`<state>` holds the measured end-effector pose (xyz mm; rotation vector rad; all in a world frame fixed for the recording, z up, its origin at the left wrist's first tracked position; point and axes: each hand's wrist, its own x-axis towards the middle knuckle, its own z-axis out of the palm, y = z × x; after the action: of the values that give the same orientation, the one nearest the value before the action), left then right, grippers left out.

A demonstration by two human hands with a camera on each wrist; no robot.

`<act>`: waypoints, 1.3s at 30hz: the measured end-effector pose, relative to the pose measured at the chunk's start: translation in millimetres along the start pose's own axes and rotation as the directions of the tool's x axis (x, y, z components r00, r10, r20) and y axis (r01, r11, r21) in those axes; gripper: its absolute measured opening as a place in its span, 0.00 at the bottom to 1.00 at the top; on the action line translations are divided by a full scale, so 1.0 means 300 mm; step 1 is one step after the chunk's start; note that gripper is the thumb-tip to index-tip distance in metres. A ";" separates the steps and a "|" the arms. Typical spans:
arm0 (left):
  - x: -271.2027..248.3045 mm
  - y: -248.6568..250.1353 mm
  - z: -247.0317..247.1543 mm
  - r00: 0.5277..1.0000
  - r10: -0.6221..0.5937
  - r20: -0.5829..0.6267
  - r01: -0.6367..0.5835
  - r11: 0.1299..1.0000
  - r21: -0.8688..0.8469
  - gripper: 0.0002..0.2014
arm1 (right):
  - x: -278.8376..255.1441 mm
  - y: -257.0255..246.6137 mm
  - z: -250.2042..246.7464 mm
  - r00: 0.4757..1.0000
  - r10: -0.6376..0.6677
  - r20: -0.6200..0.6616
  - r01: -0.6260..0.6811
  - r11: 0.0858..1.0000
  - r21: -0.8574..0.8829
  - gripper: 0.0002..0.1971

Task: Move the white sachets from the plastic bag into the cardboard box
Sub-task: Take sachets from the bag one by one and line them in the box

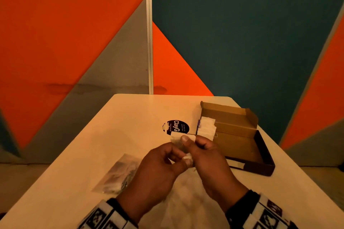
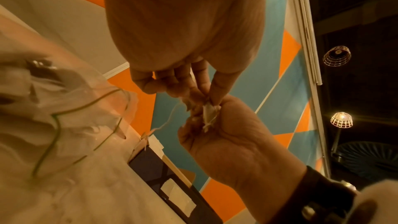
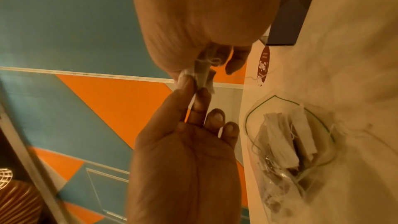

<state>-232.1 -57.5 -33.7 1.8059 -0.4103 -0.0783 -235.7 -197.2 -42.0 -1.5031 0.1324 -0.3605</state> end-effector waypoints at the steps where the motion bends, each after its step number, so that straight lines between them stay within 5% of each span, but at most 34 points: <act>1: -0.001 0.000 -0.011 1.000 -0.016 -0.009 0.016 1.000 -0.016 0.05 | 0.010 0.003 -0.010 0.998 -0.025 -0.057 0.023 0.999 -0.040 0.05; 3: -0.001 -0.001 -0.041 0.997 -0.077 -0.012 0.076 0.991 -0.112 0.08 | 0.033 0.006 -0.040 0.987 -0.102 -0.120 0.082 0.983 -0.166 0.04; 9: 0.013 0.009 -0.128 0.986 -0.165 0.023 0.161 0.906 -0.393 0.10 | 0.024 -0.033 -0.091 0.981 -0.196 0.004 0.182 0.901 -0.394 0.05; 14: 0.036 0.015 -0.163 0.983 -0.169 0.075 0.185 0.909 -0.373 0.13 | -0.006 -0.033 -0.092 0.950 -0.280 0.134 0.311 0.862 -0.400 0.24; 22: 0.047 0.030 -0.181 0.976 -0.182 0.119 0.202 0.963 -0.180 0.18 | -0.022 -0.042 -0.079 0.961 -0.153 0.232 0.259 0.792 -0.552 0.15; 24: 0.047 0.041 -0.183 0.978 -0.172 0.121 0.184 0.978 -0.099 0.21 | -0.032 -0.065 -0.076 0.942 -0.166 0.290 0.318 0.716 -0.622 0.09; 26: 0.046 0.053 -0.183 0.978 -0.157 0.134 0.164 0.986 -0.038 0.20 | -0.039 -0.077 -0.069 0.910 -0.163 0.381 0.406 0.540 -0.738 0.23; 28: 0.045 0.067 -0.181 0.975 -0.151 0.161 0.149 0.989 0.023 0.19 | -0.037 -0.081 -0.051 0.878 -0.190 0.440 0.478 0.405 -0.779 0.25; 32: 0.046 0.076 -0.190 0.960 -0.171 0.224 0.129 0.973 0.190 0.14 | -0.021 -0.067 -0.063 0.879 -0.231 0.417 0.477 0.453 -0.753 0.10; 39: 0.061 0.081 -0.194 0.953 -0.049 0.298 -0.103 0.875 0.473 0.04 | -0.028 -0.066 -0.072 0.895 -0.159 0.416 0.421 0.610 -0.672 0.09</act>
<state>-205.4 -14.8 8.2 2.2947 -0.7243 -0.2545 -253.3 -215.6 -25.1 -2.4204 -0.2760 -0.3341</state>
